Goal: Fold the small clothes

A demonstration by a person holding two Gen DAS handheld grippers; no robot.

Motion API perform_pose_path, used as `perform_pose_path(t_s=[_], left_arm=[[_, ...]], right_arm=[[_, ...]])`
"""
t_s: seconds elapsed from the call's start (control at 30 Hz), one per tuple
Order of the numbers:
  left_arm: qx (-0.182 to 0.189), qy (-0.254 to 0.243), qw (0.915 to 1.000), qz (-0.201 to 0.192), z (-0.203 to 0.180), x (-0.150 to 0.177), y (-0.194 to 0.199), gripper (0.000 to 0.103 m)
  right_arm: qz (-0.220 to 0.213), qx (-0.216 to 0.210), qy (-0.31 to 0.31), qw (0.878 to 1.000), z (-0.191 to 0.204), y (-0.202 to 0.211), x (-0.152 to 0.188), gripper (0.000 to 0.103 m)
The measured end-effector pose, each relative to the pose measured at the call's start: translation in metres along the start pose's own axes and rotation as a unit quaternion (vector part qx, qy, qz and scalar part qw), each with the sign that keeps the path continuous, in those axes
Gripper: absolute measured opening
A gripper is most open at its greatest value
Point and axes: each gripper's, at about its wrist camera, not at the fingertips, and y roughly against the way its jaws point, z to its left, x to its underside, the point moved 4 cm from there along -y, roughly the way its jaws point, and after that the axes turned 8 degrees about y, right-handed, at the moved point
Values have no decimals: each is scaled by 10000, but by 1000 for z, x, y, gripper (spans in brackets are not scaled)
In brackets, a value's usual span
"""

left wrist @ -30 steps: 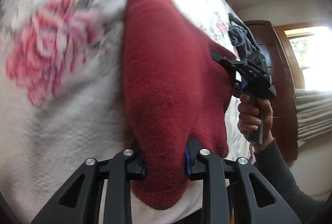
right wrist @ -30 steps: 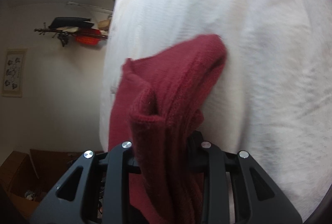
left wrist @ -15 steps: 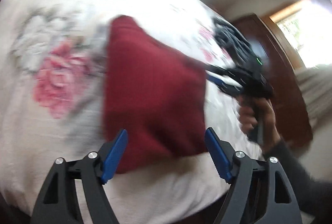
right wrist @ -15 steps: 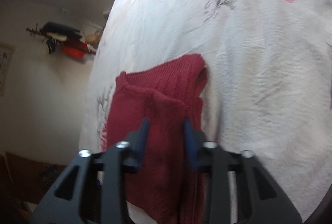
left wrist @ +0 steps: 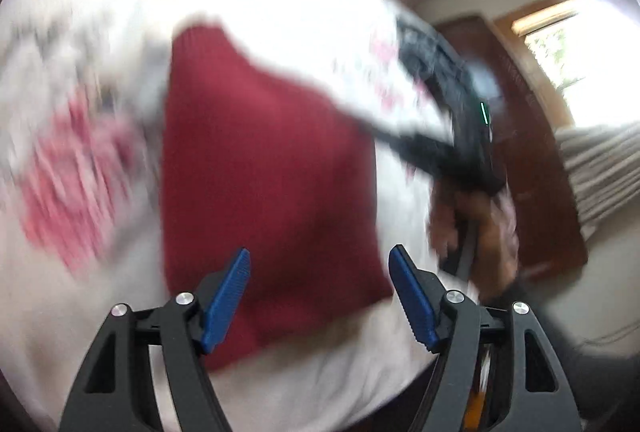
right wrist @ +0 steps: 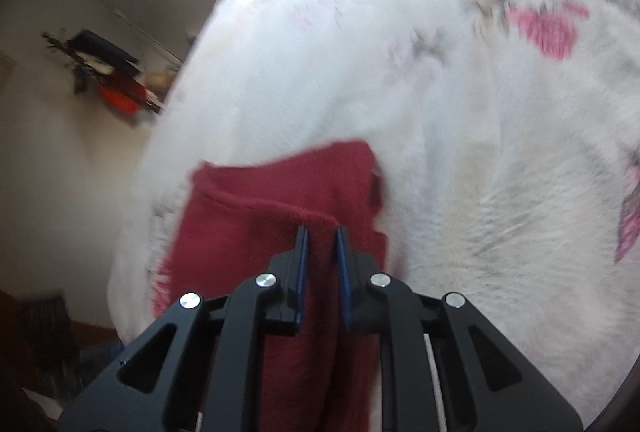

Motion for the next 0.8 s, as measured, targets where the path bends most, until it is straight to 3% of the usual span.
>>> perform_pose_path(t_s=[0.1, 0.17, 0.2, 0.27, 0.37, 0.43, 0.47, 0.53, 0.57, 0.63, 0.73, 0.77, 0.8], left_arm=[[-320, 57, 9994, 137, 21, -41, -34, 69], [-477, 227, 9978, 412, 36, -50, -64, 67], [-569, 240, 9968, 508, 40, -53, -75, 67], [-714, 78, 9956, 605, 37, -54, -88, 67], [-775, 12, 9953, 588, 25, -57, -87, 67], [-786, -93, 9962, 369, 14, -53, -72, 67], [-743, -176, 9968, 235, 10, -51, -61, 67], [-424, -233, 9988, 82, 0, -44, -42, 67], [-288, -247, 9992, 96, -3, -37, -36, 67], [-392, -327, 9982, 310, -3, -26, -46, 67], [-812, -291, 9940, 675, 13, -19, -75, 67], [-858, -291, 9934, 708, 14, -19, -80, 66], [-885, -279, 9933, 689, 13, -19, -80, 66]], right_arm=[[344, -37, 319, 9989, 15, -13, 4, 15], [625, 108, 347, 9974, 8, -29, 7, 15], [727, 517, 420, 9951, -2, -38, 8, 14], [845, 508, 241, 9948, -18, -45, 7, 13], [679, 476, 185, 9964, -18, -29, 3, 20], [414, 645, 308, 9966, -7, -5, 3, 22], [268, 735, 331, 9964, -3, 5, 2, 28], [11, 739, 457, 9962, 6, 27, 8, 29], [-21, 663, 512, 9965, 13, 29, 12, 29], [395, 361, 644, 9965, 25, 11, 31, 29], [989, 613, 636, 9912, 12, -26, 50, 12], [1007, 745, 662, 9899, 7, -28, 53, 2], [992, 792, 583, 9902, 2, -27, 53, 0]])
